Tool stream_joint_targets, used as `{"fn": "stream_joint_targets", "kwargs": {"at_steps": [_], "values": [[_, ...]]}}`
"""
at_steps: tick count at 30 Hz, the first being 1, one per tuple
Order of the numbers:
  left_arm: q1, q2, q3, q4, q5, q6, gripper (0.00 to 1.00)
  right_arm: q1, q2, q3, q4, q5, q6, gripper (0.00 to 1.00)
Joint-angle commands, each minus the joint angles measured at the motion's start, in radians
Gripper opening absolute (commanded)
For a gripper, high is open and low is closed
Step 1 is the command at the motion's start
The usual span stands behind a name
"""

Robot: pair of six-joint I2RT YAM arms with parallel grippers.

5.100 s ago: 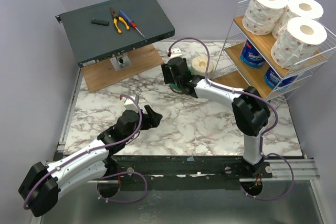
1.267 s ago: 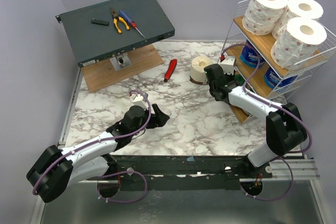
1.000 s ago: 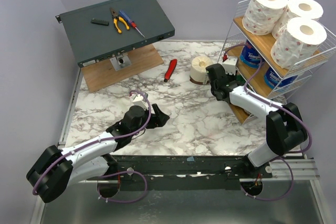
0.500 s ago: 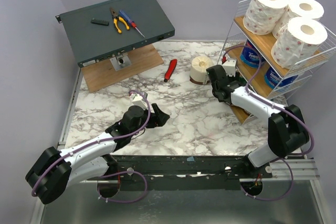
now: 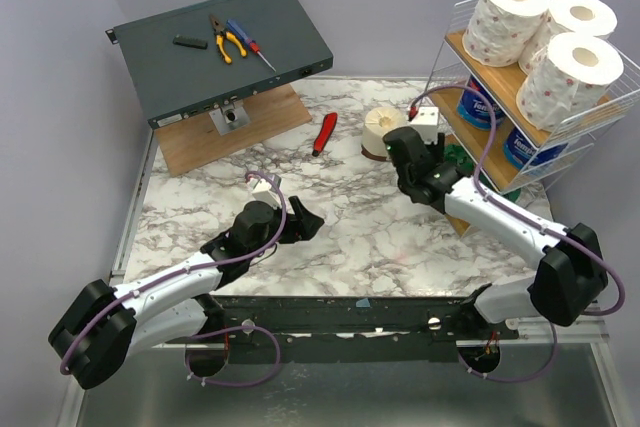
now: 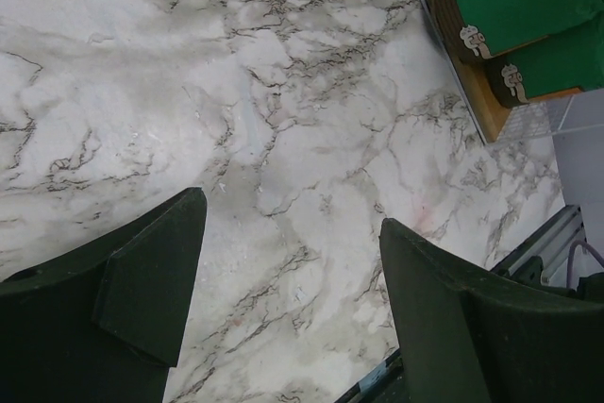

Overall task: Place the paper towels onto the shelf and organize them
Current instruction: Place the paper towel on the shelf, then adjust the paper towel on the shelf.

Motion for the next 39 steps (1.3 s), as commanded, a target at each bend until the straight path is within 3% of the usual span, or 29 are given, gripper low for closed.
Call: {"fn": "stream_joint_targets", "kwargs": {"at_steps": [1, 5, 10, 16, 22, 39], "values": [[0.005, 0.008, -0.004, 0.022, 0.014, -0.012, 0.77, 0.144, -0.001, -0.007, 0.049, 0.081, -0.046, 0.53], [0.005, 0.016, 0.004, 0.012, 0.018, -0.014, 0.77, 0.168, 0.084, -0.016, 0.028, 0.101, 0.029, 0.34], [0.005, -0.004, -0.007, 0.002, 0.006, -0.019, 0.77, 0.154, 0.175, -0.026, 0.028, 0.150, 0.094, 0.01], [0.004, -0.013, -0.008, -0.010, 0.002, -0.015, 0.77, -0.004, 0.247, -0.029, -0.036, 0.068, 0.218, 0.01], [0.005, 0.004, -0.004, -0.001, 0.007, -0.015, 0.77, -0.080, 0.246, -0.081, -0.031, 0.053, 0.243, 0.01], [0.005, 0.016, -0.007, 0.015, 0.021, 0.001, 0.77, -0.201, 0.337, -0.047, -0.072, 0.143, 0.350, 0.01]]}}
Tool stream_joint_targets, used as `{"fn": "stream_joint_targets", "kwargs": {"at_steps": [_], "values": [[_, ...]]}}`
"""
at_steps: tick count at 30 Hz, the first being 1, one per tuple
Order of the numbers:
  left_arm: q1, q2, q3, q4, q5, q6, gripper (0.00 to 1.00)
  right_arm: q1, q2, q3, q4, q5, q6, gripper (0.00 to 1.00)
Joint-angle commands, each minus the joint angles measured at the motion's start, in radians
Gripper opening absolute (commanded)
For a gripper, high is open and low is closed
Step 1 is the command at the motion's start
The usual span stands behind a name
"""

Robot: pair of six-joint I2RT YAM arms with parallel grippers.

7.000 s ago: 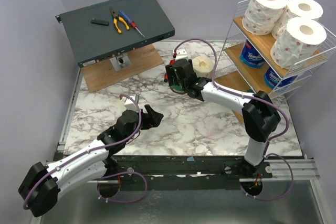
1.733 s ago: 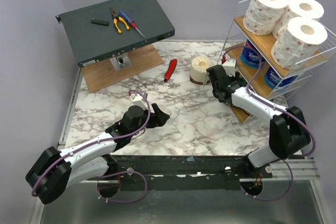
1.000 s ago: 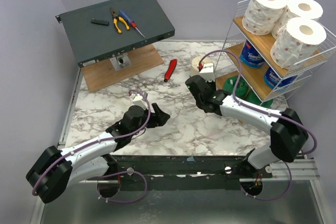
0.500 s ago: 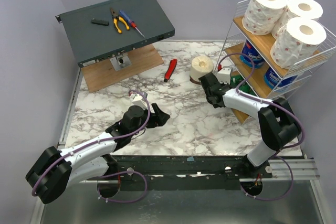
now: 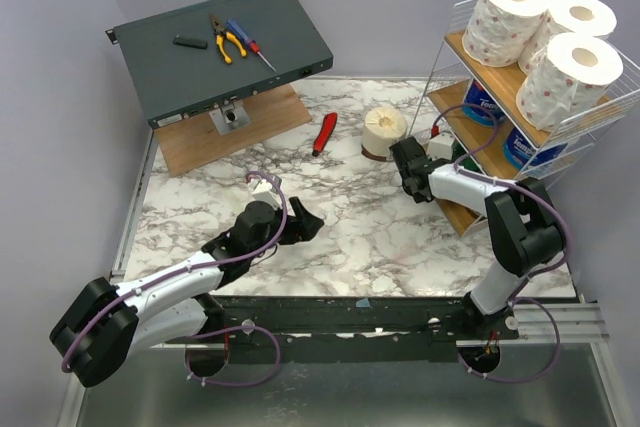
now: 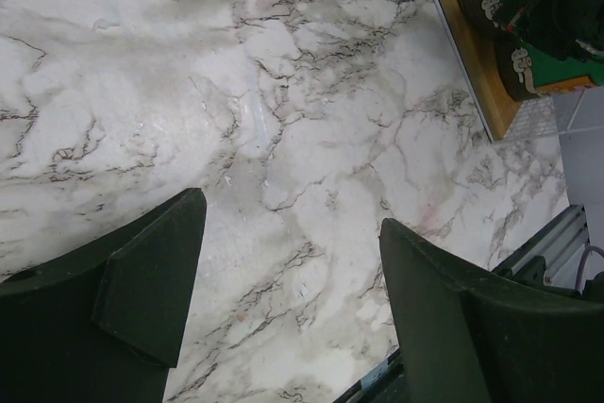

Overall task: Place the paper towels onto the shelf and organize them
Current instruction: Adjust the paper towel on the shelf.

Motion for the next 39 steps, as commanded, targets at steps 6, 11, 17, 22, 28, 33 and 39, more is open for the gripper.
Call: {"fn": "stream_joint_targets", "kwargs": {"at_steps": [6, 11, 17, 22, 28, 33, 39], "values": [[0.006, 0.004, -0.008, 0.025, 0.022, 0.022, 0.77, -0.048, 0.080, 0.072, -0.041, 0.117, 0.076, 0.01], [0.005, -0.006, -0.015, 0.025, 0.015, 0.025, 0.77, -0.069, 0.097, 0.088, -0.042, 0.137, 0.086, 0.01], [0.006, -0.003, -0.015, 0.026, 0.017, 0.026, 0.77, -0.076, 0.082, 0.081, -0.049, 0.134, 0.100, 0.01], [0.006, -0.005, -0.016, 0.029, 0.018, 0.027, 0.77, -0.064, -0.003, 0.037, 0.012, 0.035, 0.035, 0.01], [0.006, 0.003, -0.015, 0.037, 0.024, 0.022, 0.77, 0.040, -0.077, 0.008, 0.073, 0.010, -0.079, 0.01], [0.006, -0.005, -0.016, 0.034, 0.020, 0.022, 0.77, 0.101, -0.078, 0.020, 0.120, -0.022, -0.113, 0.01], [0.006, -0.022, -0.019, 0.020, 0.006, 0.023, 0.77, 0.212, -0.069, 0.071, 0.173, -0.030, -0.170, 0.01]]}}
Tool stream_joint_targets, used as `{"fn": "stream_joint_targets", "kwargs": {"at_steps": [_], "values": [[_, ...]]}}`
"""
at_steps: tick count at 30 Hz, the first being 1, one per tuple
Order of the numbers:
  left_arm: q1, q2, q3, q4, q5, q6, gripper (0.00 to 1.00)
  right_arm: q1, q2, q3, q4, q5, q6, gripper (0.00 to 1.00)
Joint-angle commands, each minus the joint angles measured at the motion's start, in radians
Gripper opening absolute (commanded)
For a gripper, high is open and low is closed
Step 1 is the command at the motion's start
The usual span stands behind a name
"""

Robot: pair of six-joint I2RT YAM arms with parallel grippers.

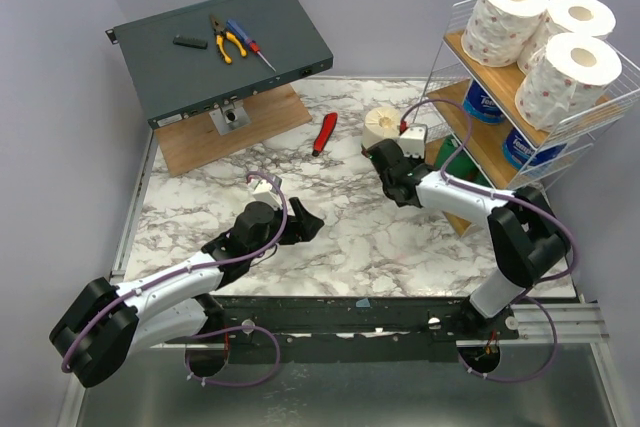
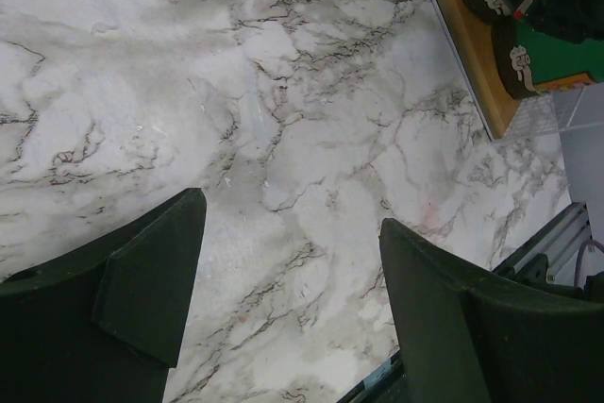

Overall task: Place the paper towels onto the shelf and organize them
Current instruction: Adjust the paper towel on the shelf.

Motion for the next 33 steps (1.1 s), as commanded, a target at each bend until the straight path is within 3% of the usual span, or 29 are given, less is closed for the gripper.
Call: {"fn": "stream_joint_targets", "kwargs": {"at_steps": [1, 5, 9, 15, 21, 27, 33], "values": [[0.006, -0.024, -0.014, 0.005, 0.002, 0.011, 0.77, 0.060, -0.007, 0.067, 0.071, -0.008, -0.057, 0.01], [0.006, -0.026, -0.014, 0.003, -0.002, 0.011, 0.77, 0.063, 0.032, 0.087, 0.139, 0.027, -0.120, 0.04], [0.006, -0.026, -0.010, 0.002, -0.002, 0.017, 0.77, 0.048, 0.129, 0.102, 0.214, 0.216, -0.176, 0.01], [0.006, -0.032, -0.006, -0.005, 0.001, 0.026, 0.77, -0.065, 0.173, 0.047, 0.303, 0.212, -0.128, 0.01], [0.007, -0.030, -0.009, 0.003, 0.006, 0.032, 0.77, -0.086, 0.160, -0.080, 0.668, 0.238, -0.332, 0.01], [0.006, -0.040, -0.015, 0.004, 0.002, 0.033, 0.77, -0.132, 0.226, -0.068, 0.660, 0.265, -0.341, 0.01], [0.008, -0.042, -0.023, 0.009, 0.001, 0.034, 0.77, -0.163, 0.272, -0.030, 0.547, 0.327, -0.296, 0.01]]}}
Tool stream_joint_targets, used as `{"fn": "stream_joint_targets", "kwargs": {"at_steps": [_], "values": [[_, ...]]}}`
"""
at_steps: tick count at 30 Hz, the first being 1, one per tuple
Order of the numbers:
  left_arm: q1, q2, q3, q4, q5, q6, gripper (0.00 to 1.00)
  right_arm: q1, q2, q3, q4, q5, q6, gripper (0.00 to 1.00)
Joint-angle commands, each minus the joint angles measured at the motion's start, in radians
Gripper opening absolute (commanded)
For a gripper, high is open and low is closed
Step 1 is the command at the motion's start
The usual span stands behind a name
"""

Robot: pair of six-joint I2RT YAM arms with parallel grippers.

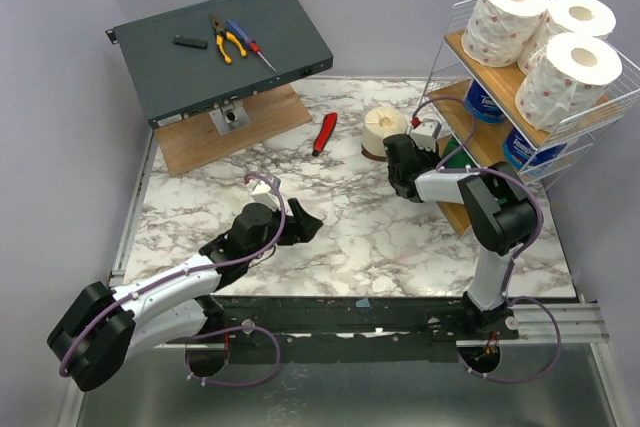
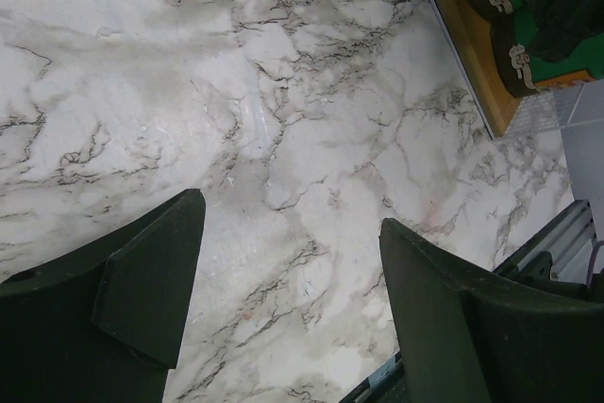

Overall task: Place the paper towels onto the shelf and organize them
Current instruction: Adjust the paper towel on the shelf.

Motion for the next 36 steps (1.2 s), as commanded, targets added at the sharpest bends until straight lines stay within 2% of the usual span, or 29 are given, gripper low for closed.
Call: {"fn": "stream_joint_targets", "kwargs": {"at_steps": [1, 10, 17, 24, 26, 36], "values": [[0.005, -0.012, -0.011, 0.013, 0.004, 0.020, 0.77, -0.022, 0.048, 0.032, -0.057, 0.104, 0.041, 0.01], [0.005, -0.018, -0.020, 0.019, 0.005, 0.025, 0.77, -0.067, 0.055, 0.040, -0.189, 0.153, 0.144, 0.01], [0.005, -0.021, -0.024, 0.025, 0.011, 0.025, 0.77, -0.078, 0.028, 0.074, -0.318, 0.129, 0.226, 0.01], [0.005, -0.011, -0.022, 0.035, 0.017, 0.021, 0.77, 0.009, -0.061, 0.089, -0.317, 0.069, 0.143, 0.01], [0.005, -0.008, -0.021, 0.036, 0.019, 0.018, 0.77, 0.042, -0.104, 0.084, -0.316, 0.016, 0.122, 0.05], [0.005, -0.006, -0.018, 0.030, 0.015, 0.015, 0.77, 0.201, -0.216, 0.132, -0.374, -0.089, 0.090, 0.47]]}}
